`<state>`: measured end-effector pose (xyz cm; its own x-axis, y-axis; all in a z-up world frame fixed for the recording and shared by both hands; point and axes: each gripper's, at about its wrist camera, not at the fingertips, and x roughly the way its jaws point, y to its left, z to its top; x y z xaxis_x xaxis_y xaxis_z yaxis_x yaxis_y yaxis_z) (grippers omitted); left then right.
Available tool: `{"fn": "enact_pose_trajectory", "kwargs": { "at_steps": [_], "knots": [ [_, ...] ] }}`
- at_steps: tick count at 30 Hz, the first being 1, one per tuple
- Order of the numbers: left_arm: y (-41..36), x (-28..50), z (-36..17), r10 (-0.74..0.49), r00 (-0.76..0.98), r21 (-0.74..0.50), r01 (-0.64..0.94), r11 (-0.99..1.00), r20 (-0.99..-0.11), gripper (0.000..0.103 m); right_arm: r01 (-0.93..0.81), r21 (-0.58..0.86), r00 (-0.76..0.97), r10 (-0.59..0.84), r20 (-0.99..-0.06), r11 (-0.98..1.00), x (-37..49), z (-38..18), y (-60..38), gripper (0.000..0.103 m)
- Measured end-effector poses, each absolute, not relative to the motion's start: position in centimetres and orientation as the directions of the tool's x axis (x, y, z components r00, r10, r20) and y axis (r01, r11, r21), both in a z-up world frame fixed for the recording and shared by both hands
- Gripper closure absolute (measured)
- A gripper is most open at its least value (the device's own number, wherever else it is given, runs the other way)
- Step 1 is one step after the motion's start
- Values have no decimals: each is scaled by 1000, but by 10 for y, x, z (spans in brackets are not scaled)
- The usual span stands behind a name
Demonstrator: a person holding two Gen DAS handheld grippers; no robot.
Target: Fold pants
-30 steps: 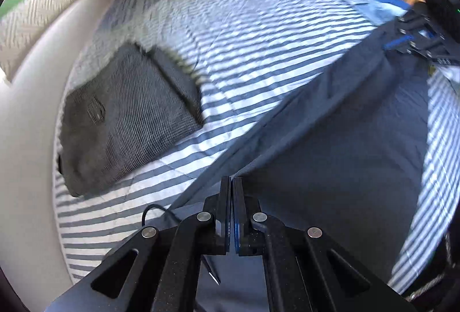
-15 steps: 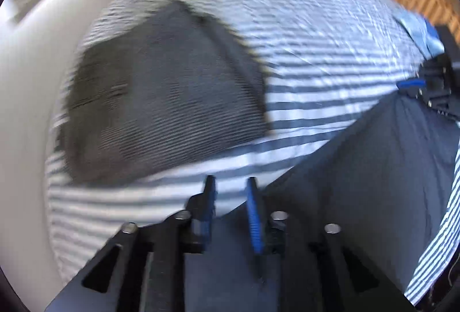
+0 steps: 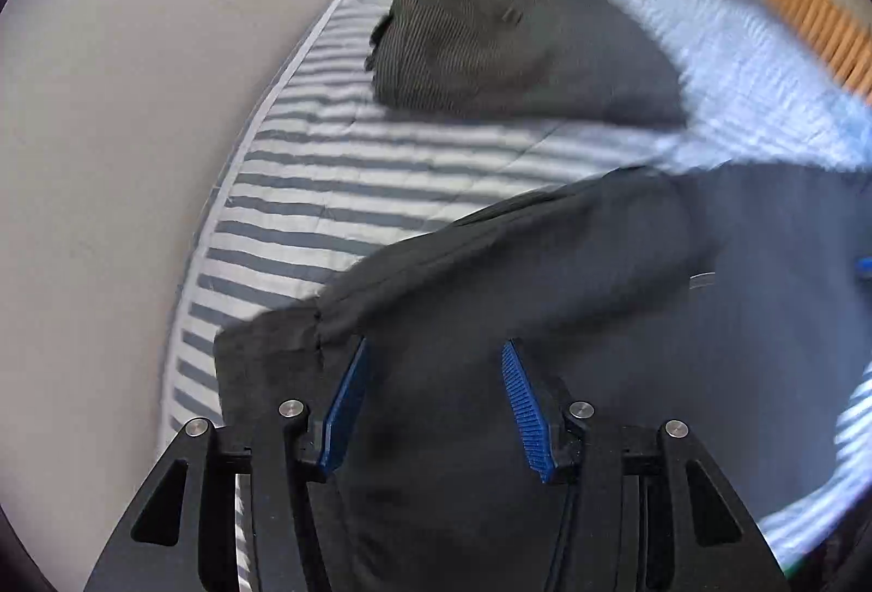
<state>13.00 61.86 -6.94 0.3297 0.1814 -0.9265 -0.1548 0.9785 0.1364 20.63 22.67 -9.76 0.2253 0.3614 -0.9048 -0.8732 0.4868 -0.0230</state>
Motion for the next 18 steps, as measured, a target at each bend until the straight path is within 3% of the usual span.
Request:
{"fn": "enact_pose_trajectory", "kwargs": {
  "at_steps": [5,8,10,12,13,16,18],
  "knots": [
    [629,154,-82,344,292,271,-263,926,-893,50,-797,-101,288,227,-930,596,225,-123,225,91],
    [606,135,-57,369,364,299,-235,925,-855,49,-773,-69,303,271,-914,630,215,-103,210,91],
    [587,116,-35,341,417,276,-211,938,-842,45,-798,-8,274,351,-896,602,198,-88,199,88],
    [565,97,-15,282,472,230,-166,959,-835,41,-825,54,226,416,-881,563,171,-81,191,71],
    [545,84,-8,230,502,198,-116,973,-834,39,-838,100,183,449,-874,536,155,-81,188,69],
    [475,52,-5,103,522,167,78,983,-846,35,-831,152,140,465,-874,535,132,-91,182,69],
    [417,33,-15,22,492,162,243,956,-870,35,-804,177,143,473,-869,568,122,-97,173,84]
  ]
}}
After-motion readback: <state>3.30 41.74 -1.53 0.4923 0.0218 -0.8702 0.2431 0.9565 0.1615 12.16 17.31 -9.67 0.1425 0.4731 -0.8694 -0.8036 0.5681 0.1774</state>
